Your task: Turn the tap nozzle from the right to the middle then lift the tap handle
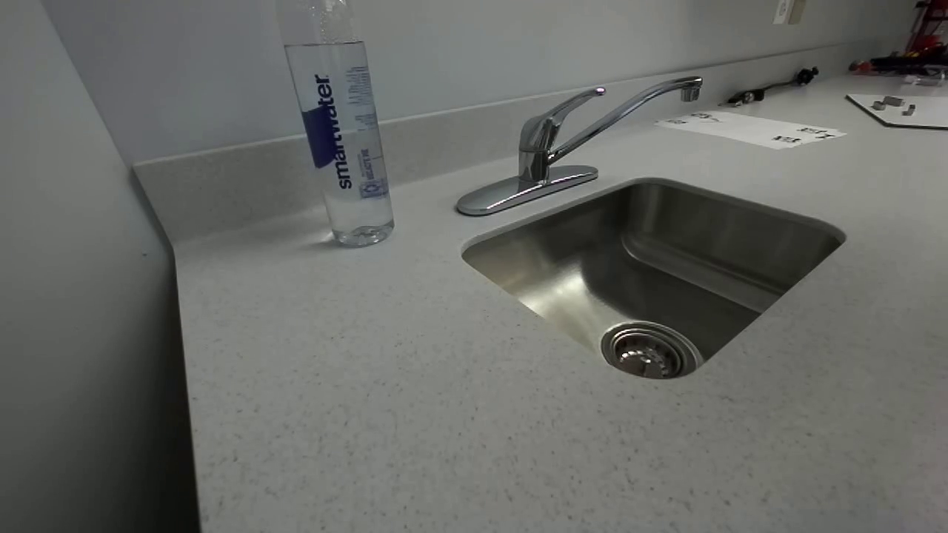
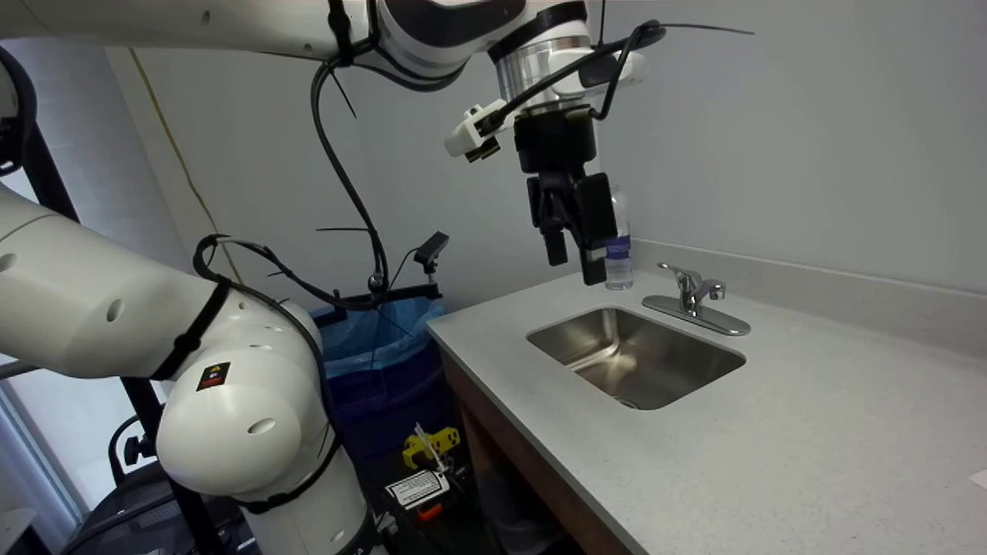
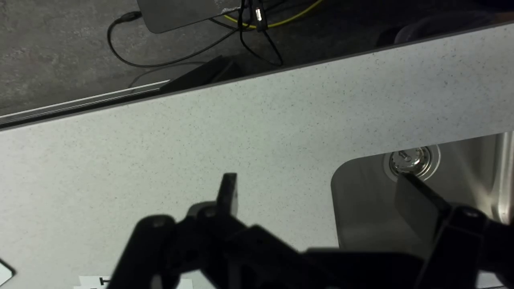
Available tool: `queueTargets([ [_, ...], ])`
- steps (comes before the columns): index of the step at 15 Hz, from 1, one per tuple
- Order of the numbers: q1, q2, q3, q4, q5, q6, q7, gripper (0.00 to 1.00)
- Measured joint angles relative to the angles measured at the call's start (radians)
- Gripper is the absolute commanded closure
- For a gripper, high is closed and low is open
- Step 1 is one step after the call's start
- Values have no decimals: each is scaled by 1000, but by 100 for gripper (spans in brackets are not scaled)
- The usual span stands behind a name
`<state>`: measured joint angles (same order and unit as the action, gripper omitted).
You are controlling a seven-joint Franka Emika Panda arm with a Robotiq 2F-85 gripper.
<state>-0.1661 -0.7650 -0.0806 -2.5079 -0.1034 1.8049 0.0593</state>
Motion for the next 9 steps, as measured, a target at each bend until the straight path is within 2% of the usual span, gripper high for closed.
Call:
queueTargets([
  [5,13,78,9,64,1,0,0,0],
  [9,43,170,44,132,9,0,0,0],
])
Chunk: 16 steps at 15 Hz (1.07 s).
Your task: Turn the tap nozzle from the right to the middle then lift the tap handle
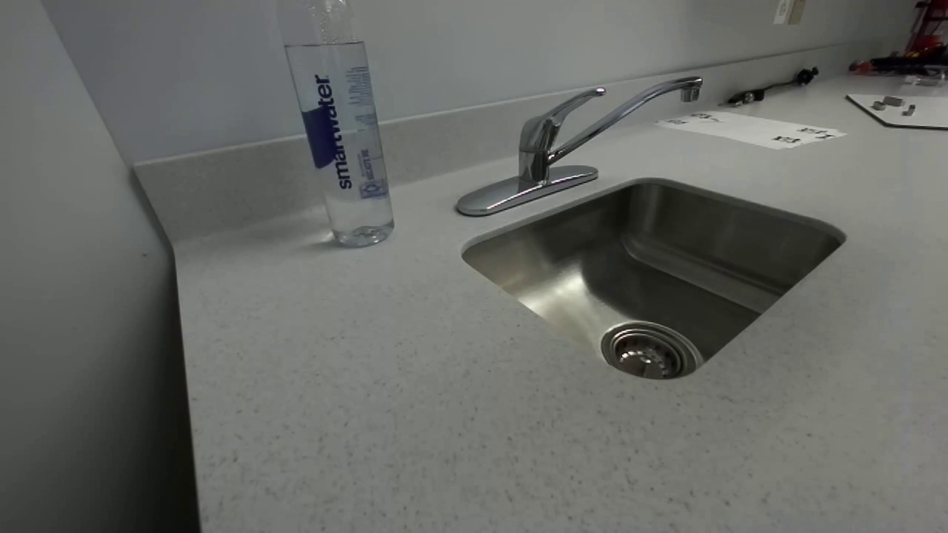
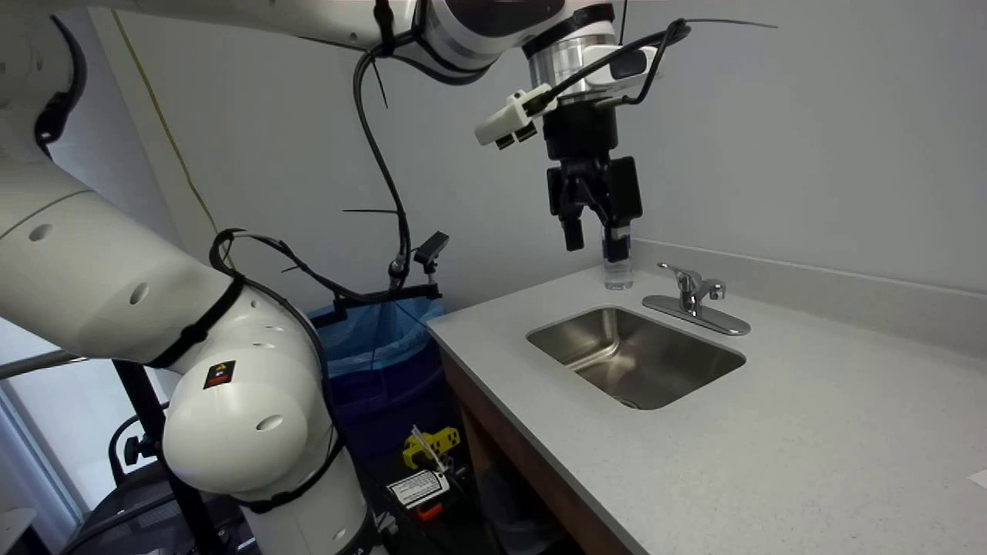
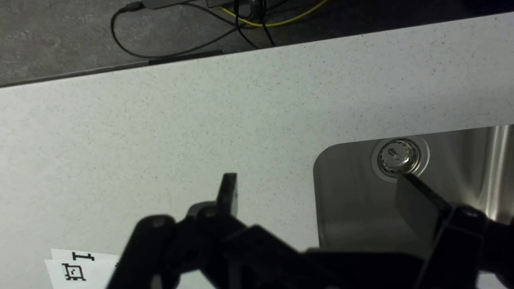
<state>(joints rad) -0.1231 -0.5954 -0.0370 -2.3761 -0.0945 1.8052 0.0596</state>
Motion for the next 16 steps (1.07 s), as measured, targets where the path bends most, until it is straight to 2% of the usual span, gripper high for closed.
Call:
queueTargets([
  [6,70,131,55,84,43,11,2,0],
  [11,115,240,90,111,60,116,7,0],
  [16,127,342,115,153,60,201,50,0],
])
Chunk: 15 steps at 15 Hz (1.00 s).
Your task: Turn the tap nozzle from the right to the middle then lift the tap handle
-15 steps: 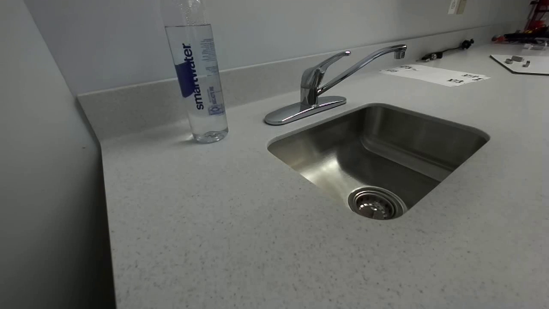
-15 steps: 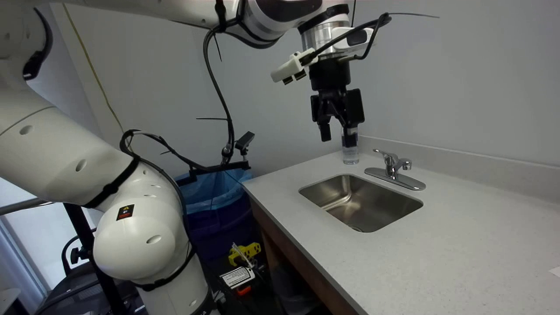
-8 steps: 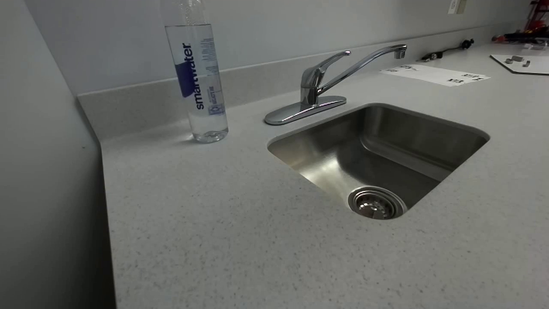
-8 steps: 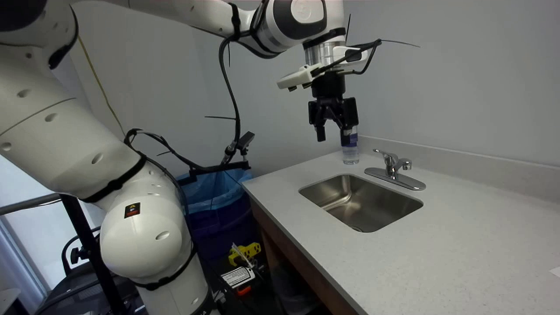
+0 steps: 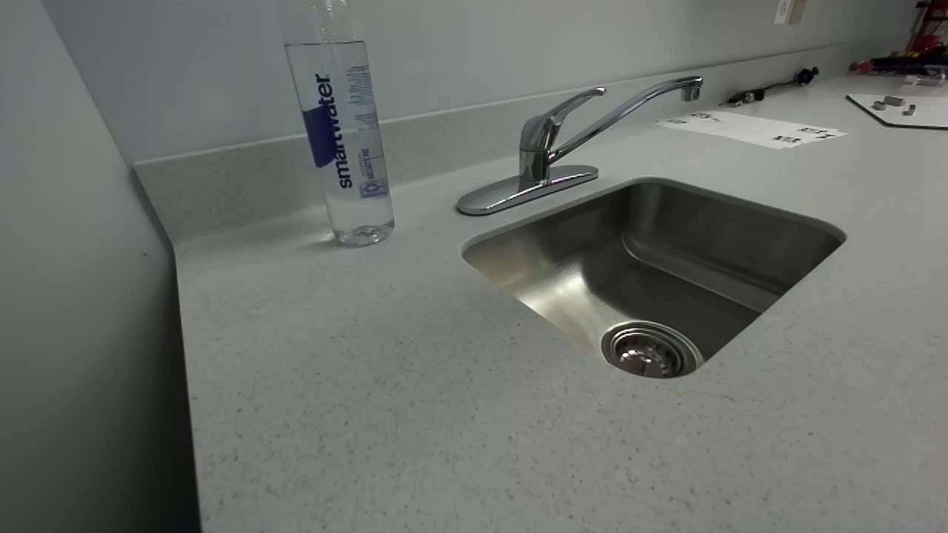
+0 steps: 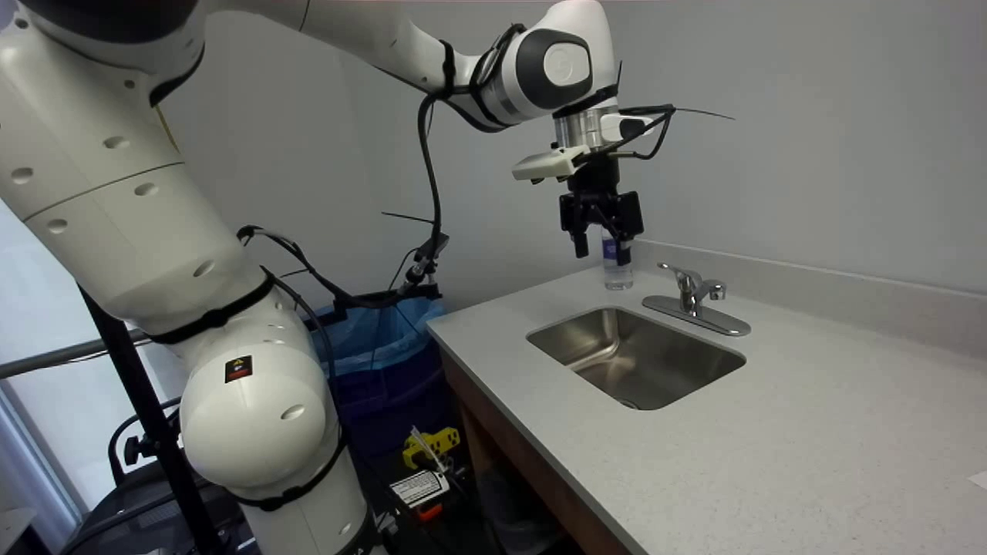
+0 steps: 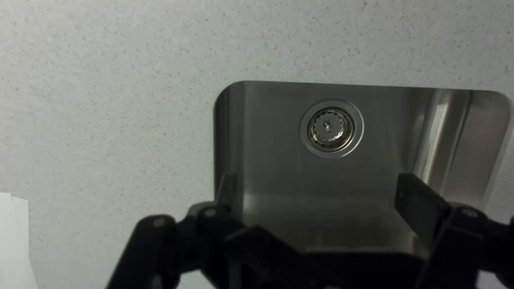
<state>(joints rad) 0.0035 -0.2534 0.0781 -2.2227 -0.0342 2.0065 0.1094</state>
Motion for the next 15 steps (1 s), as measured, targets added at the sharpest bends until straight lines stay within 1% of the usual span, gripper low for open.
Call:
queueTargets([
  [12,3,16,3,9,0,5,15,0],
  [15,3,30,3,12,0,26,43,0],
])
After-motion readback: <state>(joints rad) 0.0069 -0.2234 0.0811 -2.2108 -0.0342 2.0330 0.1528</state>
